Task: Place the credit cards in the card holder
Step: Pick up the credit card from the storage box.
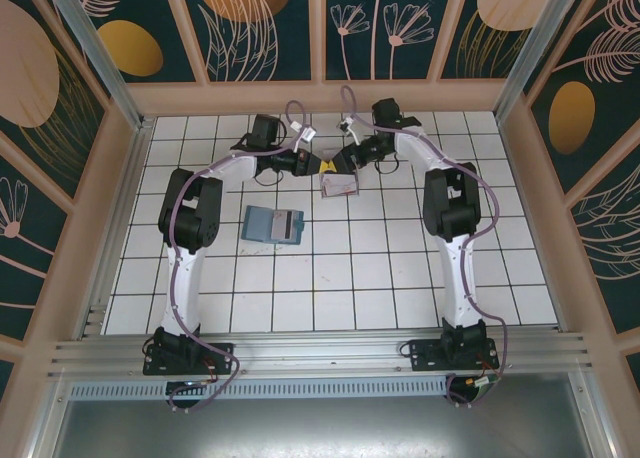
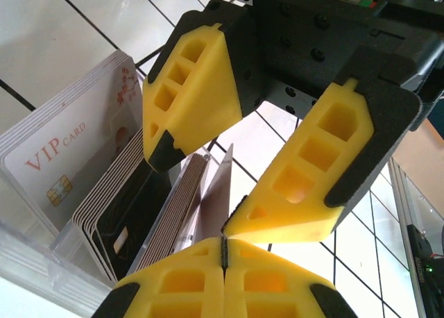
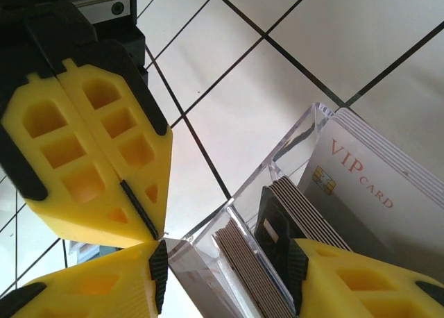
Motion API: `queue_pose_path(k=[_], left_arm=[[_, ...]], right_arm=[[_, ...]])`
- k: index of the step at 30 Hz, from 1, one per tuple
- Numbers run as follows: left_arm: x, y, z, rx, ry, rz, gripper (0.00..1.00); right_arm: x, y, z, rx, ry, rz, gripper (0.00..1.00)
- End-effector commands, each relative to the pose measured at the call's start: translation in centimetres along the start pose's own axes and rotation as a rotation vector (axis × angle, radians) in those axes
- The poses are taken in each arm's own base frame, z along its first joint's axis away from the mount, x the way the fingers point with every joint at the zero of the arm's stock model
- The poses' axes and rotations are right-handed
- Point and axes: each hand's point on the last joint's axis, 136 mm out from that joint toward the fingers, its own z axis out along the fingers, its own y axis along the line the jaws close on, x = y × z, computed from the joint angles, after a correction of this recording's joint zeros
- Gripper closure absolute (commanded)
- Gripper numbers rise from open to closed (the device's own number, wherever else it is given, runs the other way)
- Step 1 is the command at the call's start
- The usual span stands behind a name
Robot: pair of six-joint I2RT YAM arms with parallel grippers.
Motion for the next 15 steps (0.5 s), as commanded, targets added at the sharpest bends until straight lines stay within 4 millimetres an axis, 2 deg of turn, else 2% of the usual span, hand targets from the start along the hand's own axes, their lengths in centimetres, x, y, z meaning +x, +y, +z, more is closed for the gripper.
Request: queue_pose_path(k=[1,5,15], left_arm=[[-0.6,-0.8,-0.6,0.033,0.010,0.026,1.00],[-1.0,-0.8,-0.7,0.029,0.009,0.031,1.00],[-1.8,-1.2,-1.2,0.057,0.010,0.050,1.00]], right_arm=[[-4.0,3.4,-3.3,-0.020,-0.082,-0.107,0.48],[-4.3,4.2,-3.6,-0.043,-0.081,-0.118,0.48],[-2.1,3.4,-2.2,-0.075,-0.022,-0.089,0.46]])
